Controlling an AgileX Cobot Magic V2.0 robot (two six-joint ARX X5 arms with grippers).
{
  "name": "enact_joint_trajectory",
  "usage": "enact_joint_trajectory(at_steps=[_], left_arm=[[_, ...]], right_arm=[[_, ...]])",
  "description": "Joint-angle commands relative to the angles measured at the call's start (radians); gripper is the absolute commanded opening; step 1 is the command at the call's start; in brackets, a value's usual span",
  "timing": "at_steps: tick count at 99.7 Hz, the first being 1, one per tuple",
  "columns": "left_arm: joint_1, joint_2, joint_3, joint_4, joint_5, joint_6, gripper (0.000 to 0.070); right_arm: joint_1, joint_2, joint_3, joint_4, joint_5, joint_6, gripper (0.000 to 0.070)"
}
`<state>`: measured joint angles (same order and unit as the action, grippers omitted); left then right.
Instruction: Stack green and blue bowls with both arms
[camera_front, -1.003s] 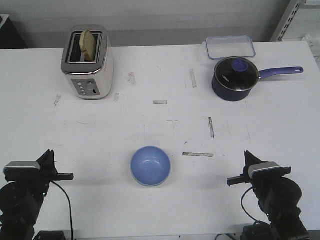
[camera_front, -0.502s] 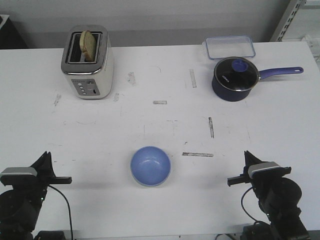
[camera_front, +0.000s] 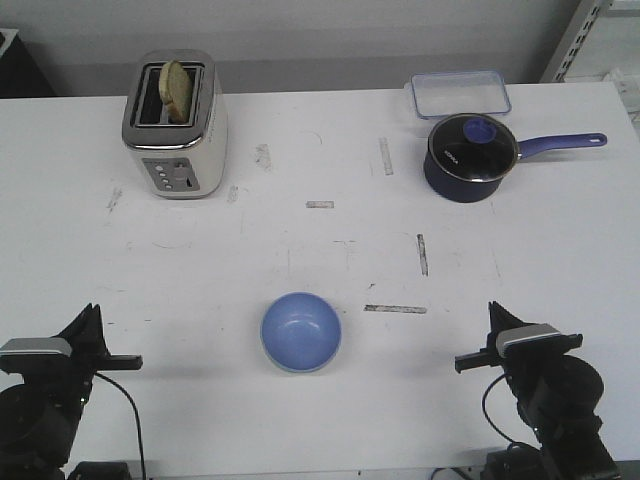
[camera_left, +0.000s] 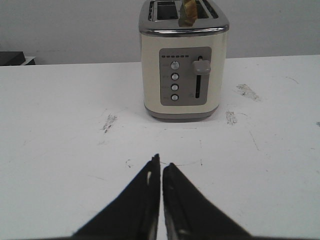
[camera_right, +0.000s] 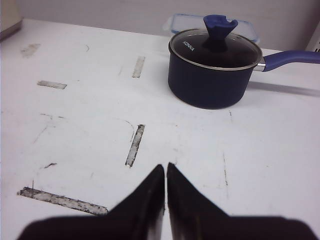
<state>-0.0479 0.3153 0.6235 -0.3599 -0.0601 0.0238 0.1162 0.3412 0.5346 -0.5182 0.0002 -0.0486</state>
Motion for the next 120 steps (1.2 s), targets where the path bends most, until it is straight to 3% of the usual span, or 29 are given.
enact_joint_trajectory(at_steps=[1,16,28,61,120], left_arm=[[0.007,-0.015,-0.025,0.027,-0.008,-0.009,0.0002],[0.05,-0.098,-0.164,0.15,-0.006,-0.009,0.0002],[0.077,-0.179,-0.307,0.251,0.05,-0.009,0.0002],[0.066,-0.312,-0.613,0.442,0.098,-0.01,0.0002],[0.059,-0.312,-0.611,0.414,0.097,-0.012,0.0002]], right_arm=[[0.002,0.0,0.002,0.01,0.0,0.006,0.0],[0.002,0.0,0.002,0.01,0.0,0.006,0.0],[0.002,0.0,0.002,0.01,0.0,0.006,0.0],[0.002,0.0,0.002,0.01,0.0,0.006,0.0],[0.002,-0.001,0.002,0.01,0.0,0.006,0.0]])
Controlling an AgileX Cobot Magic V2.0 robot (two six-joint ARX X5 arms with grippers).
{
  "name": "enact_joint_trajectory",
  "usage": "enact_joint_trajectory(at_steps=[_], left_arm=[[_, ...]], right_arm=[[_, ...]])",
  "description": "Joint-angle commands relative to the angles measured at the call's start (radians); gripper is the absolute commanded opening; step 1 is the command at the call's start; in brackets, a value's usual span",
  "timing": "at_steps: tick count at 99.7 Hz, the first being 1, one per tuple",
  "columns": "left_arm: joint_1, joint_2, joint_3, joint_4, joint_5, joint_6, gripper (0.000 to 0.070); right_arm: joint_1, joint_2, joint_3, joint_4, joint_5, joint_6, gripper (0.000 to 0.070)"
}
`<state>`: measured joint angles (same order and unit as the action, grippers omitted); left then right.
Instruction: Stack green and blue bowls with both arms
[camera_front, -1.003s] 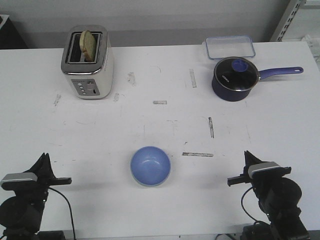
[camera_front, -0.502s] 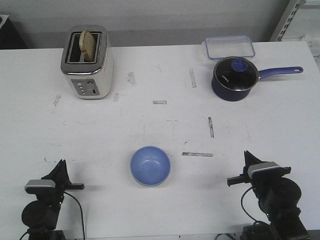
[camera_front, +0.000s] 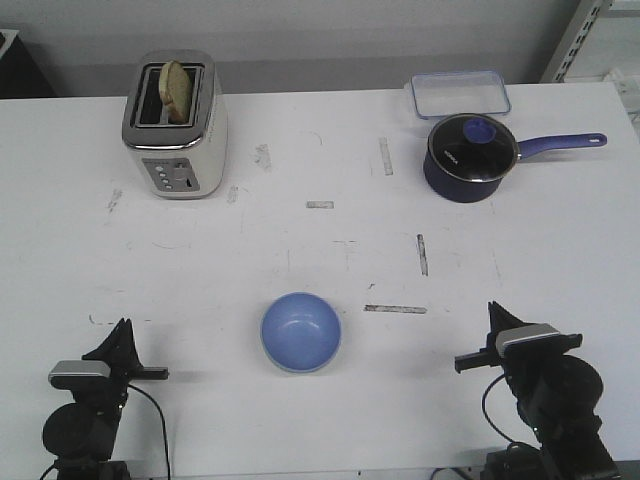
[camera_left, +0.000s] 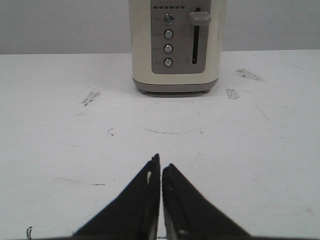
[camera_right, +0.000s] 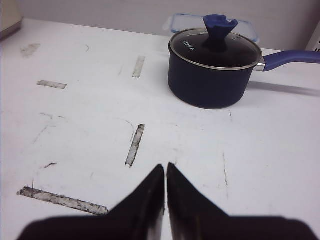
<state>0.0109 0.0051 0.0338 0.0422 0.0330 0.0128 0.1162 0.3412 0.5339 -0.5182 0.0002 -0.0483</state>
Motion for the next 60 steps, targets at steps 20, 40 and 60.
enact_joint_trajectory(at_steps=[20,40,60], left_arm=[[0.0,-0.002,-0.021,0.011,0.004,-0.001,0.0002],[0.0,-0.002,-0.021,0.011,0.004,-0.001,0.0002],[0.0,-0.002,-0.021,0.011,0.004,-0.001,0.0002]], right_arm=[[0.002,-0.001,0.003,0.01,0.0,0.006,0.0],[0.002,-0.001,0.003,0.01,0.0,0.006,0.0],[-0.019,-0.045,0.001,0.013,0.001,-0.004,0.0]])
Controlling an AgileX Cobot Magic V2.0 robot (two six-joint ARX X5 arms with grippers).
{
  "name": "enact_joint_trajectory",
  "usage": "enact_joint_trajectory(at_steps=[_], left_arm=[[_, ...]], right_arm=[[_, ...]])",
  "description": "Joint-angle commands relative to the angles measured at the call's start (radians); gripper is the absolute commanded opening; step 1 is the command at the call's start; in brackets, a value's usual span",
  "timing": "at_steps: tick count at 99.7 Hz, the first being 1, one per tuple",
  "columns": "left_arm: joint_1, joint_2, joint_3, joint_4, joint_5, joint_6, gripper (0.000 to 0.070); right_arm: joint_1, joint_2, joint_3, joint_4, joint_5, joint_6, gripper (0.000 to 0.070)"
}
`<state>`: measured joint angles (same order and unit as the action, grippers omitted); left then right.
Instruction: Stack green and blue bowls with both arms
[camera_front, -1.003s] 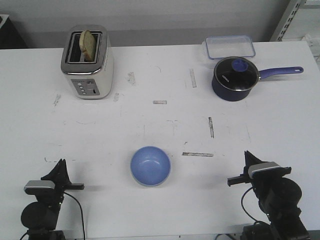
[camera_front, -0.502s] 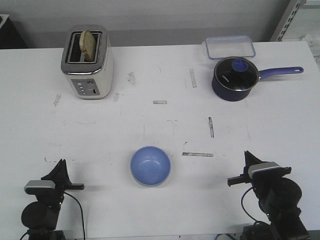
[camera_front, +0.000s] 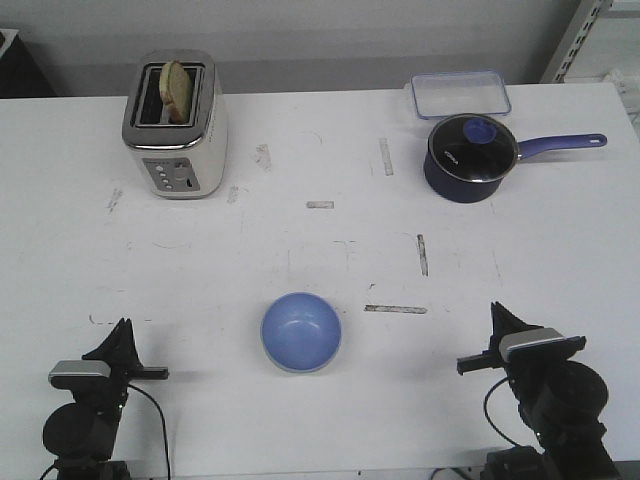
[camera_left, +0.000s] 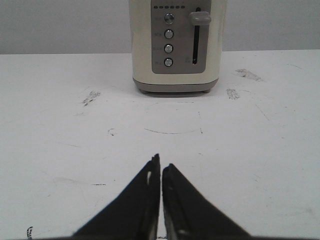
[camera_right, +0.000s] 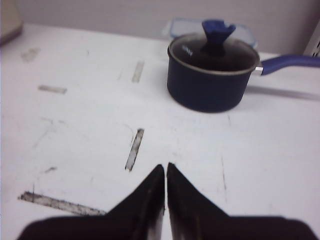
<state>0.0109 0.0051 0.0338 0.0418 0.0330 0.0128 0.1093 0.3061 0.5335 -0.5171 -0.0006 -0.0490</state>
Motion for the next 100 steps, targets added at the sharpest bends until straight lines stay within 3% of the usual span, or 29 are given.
enact_joint_trajectory(at_steps=[1,14,28,64,100], left_arm=[[0.0,-0.002,-0.021,0.012,0.004,-0.001,0.0002],[0.0,-0.002,-0.021,0.012,0.004,-0.001,0.0002],[0.0,-0.002,-0.021,0.012,0.004,-0.001,0.0002],[0.0,-0.002,-0.021,0.011,0.004,-0.001,0.0002],[0.0,-0.002,-0.021,0.011,0.004,-0.001,0.0002]], right_arm=[[-0.016,-0.012,0.0,0.012,0.002,-0.003,0.0],[-0.076,-0.043,-0.053,0.052,0.002,-0.001,0.0],[-0.131,-0.117,-0.195,0.196,0.001,0.032,0.0],[-0.137,-0.305,-0.518,0.443,0.0,0.06,0.0],[-0.137,-0.305,-0.521,0.412,0.0,0.06,0.0]])
